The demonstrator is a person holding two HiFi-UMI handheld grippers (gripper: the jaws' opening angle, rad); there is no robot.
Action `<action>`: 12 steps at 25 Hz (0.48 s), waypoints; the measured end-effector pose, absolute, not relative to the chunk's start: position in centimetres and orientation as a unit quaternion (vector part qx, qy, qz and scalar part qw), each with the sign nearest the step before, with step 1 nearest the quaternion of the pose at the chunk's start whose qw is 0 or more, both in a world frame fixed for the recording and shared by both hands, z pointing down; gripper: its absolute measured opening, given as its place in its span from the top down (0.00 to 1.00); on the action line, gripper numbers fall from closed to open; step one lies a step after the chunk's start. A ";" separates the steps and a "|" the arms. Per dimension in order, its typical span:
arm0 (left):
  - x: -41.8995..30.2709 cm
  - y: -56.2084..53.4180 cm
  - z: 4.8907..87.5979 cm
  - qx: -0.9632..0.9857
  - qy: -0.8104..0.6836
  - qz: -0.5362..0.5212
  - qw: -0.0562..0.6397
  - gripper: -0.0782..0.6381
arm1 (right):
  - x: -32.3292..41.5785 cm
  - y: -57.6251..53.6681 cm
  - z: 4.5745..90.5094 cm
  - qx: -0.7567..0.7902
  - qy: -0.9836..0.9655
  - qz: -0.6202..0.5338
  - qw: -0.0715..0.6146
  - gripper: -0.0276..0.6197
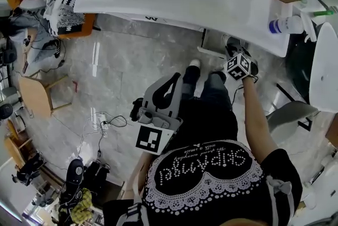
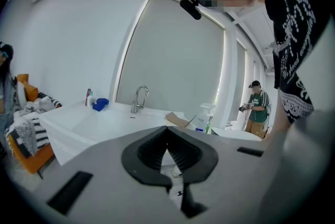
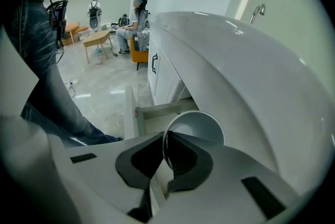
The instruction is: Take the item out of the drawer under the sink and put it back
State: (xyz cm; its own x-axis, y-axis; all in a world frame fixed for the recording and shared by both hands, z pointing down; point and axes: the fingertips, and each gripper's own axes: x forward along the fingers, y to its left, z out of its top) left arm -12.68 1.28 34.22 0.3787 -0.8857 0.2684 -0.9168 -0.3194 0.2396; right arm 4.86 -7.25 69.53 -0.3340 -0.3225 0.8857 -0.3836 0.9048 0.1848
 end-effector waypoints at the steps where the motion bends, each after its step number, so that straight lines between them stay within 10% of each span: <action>1: -12.9 1.4 34.2 0.809 -0.558 0.046 0.179 0.89 | 4.8 -7.4 69.9 0.216 -0.815 0.032 0.537 0.92; 12: -12.7 2.6 35.4 0.805 -0.556 0.076 0.193 0.89 | 4.9 -8.5 73.7 0.185 -0.804 0.044 0.563 0.92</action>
